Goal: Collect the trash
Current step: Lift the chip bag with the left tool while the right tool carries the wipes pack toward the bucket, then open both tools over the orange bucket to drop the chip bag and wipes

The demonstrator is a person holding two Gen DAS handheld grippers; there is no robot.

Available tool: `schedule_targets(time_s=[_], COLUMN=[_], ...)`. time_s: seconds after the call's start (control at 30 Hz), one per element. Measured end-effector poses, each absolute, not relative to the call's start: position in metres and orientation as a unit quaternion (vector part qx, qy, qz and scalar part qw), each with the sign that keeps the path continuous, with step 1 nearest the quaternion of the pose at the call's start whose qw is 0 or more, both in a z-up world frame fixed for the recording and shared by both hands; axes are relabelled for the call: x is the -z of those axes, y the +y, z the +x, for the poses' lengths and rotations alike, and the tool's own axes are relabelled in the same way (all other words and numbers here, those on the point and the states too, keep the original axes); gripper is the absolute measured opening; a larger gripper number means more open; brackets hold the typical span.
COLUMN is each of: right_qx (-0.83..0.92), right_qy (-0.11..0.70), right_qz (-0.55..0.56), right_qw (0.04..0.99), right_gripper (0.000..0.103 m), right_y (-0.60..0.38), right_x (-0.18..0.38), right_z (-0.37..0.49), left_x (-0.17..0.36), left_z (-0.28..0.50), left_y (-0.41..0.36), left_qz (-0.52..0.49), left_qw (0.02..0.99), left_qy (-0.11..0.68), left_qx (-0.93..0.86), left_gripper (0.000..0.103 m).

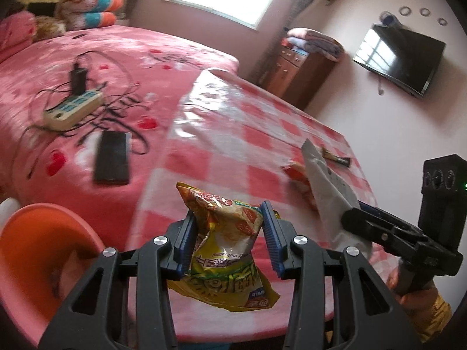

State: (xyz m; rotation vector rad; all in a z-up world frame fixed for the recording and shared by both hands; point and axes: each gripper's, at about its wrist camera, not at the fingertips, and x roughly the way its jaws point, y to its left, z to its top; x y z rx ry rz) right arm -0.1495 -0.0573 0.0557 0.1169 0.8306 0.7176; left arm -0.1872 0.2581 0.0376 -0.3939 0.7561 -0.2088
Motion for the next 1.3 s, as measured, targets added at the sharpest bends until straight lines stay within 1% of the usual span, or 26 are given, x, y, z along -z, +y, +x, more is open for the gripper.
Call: schedule_targets(time_s=[0.3,0.53,0.83,1.0,1.07,1.13,1.17,1.2,1.27,1.3], right_qx=[-0.410,-0.463,-0.506,-0.515,-0.512,-0.508,-0.502,-0.498,-0.491,-0.487], right_qy=[0.418,0.426,0.428,0.446,0.455,0.456,0.452,0.449,0.440,0.436], right_qz=[0.002,-0.039,-0.065,-0.076,-0.067,-0.056,-0.053,-0.050,-0.042,-0.039], right_qw=[0.811,0.777,0.746,0.728,0.726,0.729,0.736,0.740,0.750,0.756], right_gripper=[0.073,0.073,0.073,0.077,0.078,0.083,0.086,0.086,0.086,0.087], right_y=[0.028,0.099,0.160,0.181,0.181,0.176,0.172,0.169,0.160,0.156], right_x=[-0.048,-0.039,-0.025,-0.009,-0.007,-0.007,-0.009,-0.011,-0.016,-0.019], right_z=[-0.160,-0.177,-0.193,-0.193,-0.190,-0.188,-0.187,-0.185,-0.181,-0.180], left_x=[-0.017,0.009,0.038,0.049,0.053,0.053,0.052,0.051,0.049,0.049], left_z=[-0.217,-0.242,-0.259,-0.264,-0.266,-0.269,-0.270,-0.271,-0.272,-0.272], left_y=[0.335,0.394,0.431,0.446,0.453,0.458,0.459,0.460,0.460,0.461], left_qz=[-0.223,-0.259,-0.288,-0.298,-0.305,-0.308,-0.306,-0.300,-0.292,-0.291], left_qw=[0.902,0.890,0.873,0.866,0.862,0.862,0.864,0.866,0.870,0.871], left_qy=[0.369,0.371,0.381,0.381,0.380,0.375,0.371,0.367,0.361,0.358], left_qx=[0.011,-0.059,-0.101,-0.127,-0.137,-0.146,-0.151,-0.157,-0.164,-0.168], left_gripper=[0.044,0.044,0.044,0.046,0.052,0.064,0.068,0.069,0.077,0.078])
